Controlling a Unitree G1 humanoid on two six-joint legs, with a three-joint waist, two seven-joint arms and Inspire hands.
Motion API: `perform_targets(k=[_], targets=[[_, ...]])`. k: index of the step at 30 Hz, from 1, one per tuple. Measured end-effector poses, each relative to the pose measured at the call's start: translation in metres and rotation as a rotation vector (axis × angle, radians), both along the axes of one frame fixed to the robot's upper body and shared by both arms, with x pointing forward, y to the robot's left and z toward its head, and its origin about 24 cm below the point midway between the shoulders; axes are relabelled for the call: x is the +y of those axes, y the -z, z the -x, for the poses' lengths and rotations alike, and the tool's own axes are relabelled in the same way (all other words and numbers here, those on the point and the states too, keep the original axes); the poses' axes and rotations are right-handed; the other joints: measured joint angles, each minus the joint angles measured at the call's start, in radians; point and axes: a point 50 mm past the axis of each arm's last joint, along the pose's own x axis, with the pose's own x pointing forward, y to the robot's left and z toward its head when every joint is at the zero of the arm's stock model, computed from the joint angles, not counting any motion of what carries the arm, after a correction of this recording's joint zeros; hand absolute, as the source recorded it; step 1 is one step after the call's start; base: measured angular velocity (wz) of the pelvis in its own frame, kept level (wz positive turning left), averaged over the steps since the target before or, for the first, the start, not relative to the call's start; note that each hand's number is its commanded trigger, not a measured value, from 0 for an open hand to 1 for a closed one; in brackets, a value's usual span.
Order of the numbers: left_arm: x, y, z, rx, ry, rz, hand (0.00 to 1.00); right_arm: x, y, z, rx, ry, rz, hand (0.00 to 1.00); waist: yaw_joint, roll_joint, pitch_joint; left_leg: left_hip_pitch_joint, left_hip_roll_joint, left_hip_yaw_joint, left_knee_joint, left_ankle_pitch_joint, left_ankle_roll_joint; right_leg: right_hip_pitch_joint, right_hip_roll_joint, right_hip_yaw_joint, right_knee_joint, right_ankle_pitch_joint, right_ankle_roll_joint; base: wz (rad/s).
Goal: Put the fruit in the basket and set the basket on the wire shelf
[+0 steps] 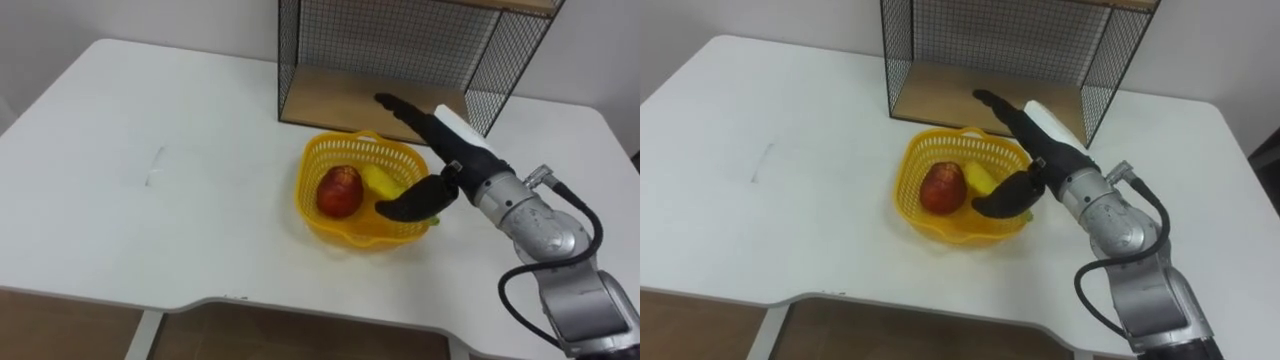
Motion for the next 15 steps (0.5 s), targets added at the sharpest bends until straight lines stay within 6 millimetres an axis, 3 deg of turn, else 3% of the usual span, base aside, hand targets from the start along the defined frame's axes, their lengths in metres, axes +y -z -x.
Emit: perform_targets(k=[7,15], targets=[[0.000,0.001,0.004,0.008,-0.013,0.004,0.00,-0.001,0.000,0.002,0.022,0.004,-0.169,0.00,-0.001,-0.002,-0.0010,0.001,0.000,0.001,-0.001,0.000,0.000,0.001,0.001,0.000,0.000,0.000,0.000,0.00],[0.000,0.002,0.011,0.020,-0.032,0.012,0.00,-0.004,-0.018,0.002,-0.026,0.017,-0.425,0.00,-0.007,-0.005,-0.0032,0.010,0.002,0.009,-0.002,0.000,0.000,0.006,0.001,0.004,-0.001,0.000,0.000,-0.01]])
